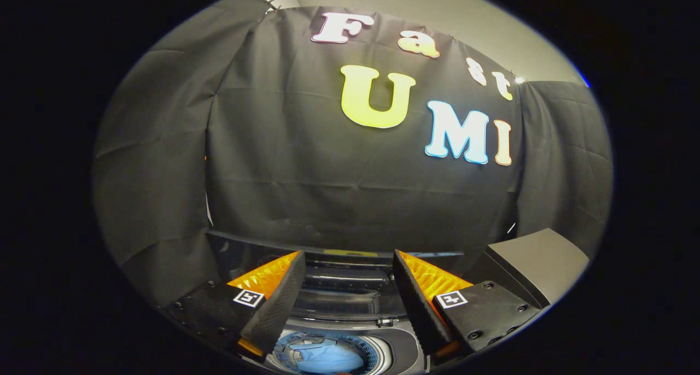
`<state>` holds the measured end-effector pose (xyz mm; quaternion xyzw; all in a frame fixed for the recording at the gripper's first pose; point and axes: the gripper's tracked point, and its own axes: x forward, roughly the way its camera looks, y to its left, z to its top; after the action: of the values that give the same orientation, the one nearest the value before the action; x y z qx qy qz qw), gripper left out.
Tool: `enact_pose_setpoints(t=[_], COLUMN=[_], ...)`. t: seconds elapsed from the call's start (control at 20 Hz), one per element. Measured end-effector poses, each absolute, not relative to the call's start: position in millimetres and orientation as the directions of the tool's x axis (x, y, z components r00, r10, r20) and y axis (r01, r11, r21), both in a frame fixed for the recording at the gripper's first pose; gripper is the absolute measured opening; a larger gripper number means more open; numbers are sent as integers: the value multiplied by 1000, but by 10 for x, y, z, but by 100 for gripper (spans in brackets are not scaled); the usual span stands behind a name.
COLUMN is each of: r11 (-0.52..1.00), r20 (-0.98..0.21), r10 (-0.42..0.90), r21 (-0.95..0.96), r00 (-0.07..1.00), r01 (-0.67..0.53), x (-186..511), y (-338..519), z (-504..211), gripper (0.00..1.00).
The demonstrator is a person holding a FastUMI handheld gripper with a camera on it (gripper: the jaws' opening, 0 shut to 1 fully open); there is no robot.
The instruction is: Put the clothes into the washing machine and then close the washing machine lid.
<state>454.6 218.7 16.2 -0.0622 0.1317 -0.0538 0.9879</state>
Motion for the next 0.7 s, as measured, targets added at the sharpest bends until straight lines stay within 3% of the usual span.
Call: enact_pose_setpoints(t=[0.7], r11=[992], r20=[-310], r10=[-96], r21=[-110], r00=[946], r01=[65], x=[5327], y=[2171], z=[31], gripper=[98])
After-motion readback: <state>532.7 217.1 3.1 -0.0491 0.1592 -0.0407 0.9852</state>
